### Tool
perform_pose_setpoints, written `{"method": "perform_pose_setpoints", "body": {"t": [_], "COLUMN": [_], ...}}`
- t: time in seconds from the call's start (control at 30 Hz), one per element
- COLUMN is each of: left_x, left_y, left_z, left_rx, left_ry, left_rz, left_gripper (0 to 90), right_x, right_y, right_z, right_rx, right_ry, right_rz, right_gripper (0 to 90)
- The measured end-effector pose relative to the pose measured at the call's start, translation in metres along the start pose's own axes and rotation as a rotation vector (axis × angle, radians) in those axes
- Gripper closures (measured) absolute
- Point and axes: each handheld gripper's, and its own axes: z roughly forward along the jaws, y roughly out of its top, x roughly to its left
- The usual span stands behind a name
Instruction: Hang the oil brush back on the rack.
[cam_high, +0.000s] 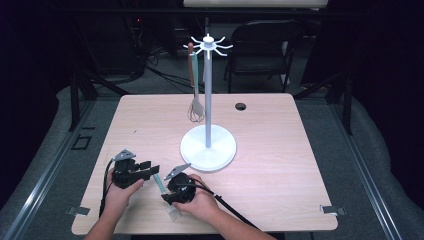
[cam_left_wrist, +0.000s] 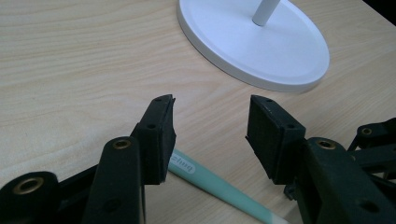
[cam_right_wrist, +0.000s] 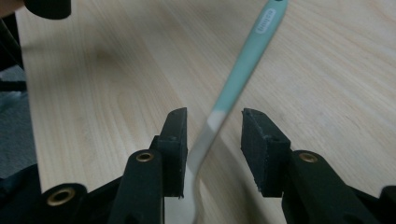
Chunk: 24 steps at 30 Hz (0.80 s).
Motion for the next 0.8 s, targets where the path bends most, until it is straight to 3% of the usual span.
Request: {"method": "perform_pose_setpoints", "body": {"t": [0.13, 0.2, 0.33, 0.47, 0.67, 0.8], "left_x": [0.0, 0.0, -0.001, -0.001, 0.0, 0.0], "left_y": [0.0, 0.0, 0.0, 0.0, 0.0, 0.0], "left_z": [0.0, 0.001, 0.0, 0.0, 0.0, 0.0], "left_rx": [-0.003, -0.001, 0.003, 0.001, -0.001, 0.004], "left_ry": [0.001, 0.001, 0.003, 0.002, 0.002, 0.004], "left_rz": [0.0, 0.001, 0.003, 0.0, 0.0, 0.002], "left_gripper": [51.2, 51.2, 51.2, 51.2, 51.2, 51.2], "right_x": [0.008, 0.009, 0.008, 0.002, -0.023, -0.036], "right_y": [0.0, 0.0, -0.001, -0.005, -0.021, -0.037], "right_z": [0.005, 0.006, 0.004, -0.002, -0.024, -0.044], "right_rx": [0.013, 0.013, 0.013, 0.02, 0.03, 0.045], "right_ry": [-0.058, -0.069, -0.057, -0.065, -0.051, -0.072], "right_rz": [-0.075, -0.081, -0.06, -0.037, 0.033, 0.024], "right_gripper": [64.4, 65.9, 77.6, 80.8, 83.1, 83.2]}}
